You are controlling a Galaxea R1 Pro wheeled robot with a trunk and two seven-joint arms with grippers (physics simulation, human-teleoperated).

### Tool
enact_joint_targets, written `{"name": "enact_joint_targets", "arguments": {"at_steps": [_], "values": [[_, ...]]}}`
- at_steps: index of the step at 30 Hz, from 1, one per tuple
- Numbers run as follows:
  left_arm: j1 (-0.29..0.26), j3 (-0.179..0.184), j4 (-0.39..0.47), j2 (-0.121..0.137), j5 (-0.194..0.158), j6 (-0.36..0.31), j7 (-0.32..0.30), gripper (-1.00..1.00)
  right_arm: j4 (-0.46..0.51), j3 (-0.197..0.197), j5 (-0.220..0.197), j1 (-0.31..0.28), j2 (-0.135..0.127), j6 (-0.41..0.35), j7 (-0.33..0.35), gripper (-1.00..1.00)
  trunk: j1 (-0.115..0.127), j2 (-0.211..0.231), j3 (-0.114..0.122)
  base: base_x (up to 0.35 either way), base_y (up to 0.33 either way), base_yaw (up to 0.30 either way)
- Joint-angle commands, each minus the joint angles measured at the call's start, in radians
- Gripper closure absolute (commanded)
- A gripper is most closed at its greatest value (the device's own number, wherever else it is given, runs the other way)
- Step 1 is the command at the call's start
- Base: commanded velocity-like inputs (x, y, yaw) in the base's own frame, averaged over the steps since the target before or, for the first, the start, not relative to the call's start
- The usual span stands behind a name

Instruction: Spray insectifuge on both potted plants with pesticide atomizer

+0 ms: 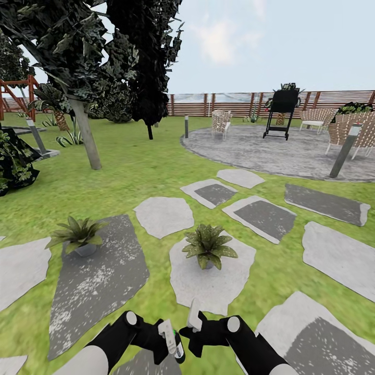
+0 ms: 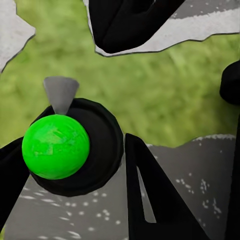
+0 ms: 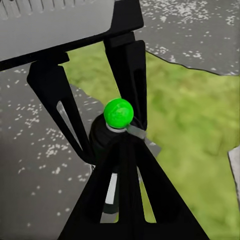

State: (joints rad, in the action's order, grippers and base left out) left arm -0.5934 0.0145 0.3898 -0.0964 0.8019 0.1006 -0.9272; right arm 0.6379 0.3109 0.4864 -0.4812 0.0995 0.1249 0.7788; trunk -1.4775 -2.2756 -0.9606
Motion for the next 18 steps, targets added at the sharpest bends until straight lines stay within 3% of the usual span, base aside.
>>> {"name": "enact_joint_targets", "arguments": {"at_steps": [1, 18], "values": [[0.000, -0.001, 0.001, 0.000, 0.010, 0.012, -0.001, 1.00, 0.000, -0.001, 0.011, 0.000, 0.000, 0.009, 0.001, 1.00, 0.000, 0.000, -0.001, 0.000, 0.000, 0.000], [0.003, 0.005, -0.022, 0.000, 0.013, 0.022, -0.002, 1.00, 0.000, -0.001, 0.011, 0.000, 0.000, 0.009, 0.001, 1.00, 0.000, 0.000, -0.001, 0.000, 0.000, 0.000]]}}
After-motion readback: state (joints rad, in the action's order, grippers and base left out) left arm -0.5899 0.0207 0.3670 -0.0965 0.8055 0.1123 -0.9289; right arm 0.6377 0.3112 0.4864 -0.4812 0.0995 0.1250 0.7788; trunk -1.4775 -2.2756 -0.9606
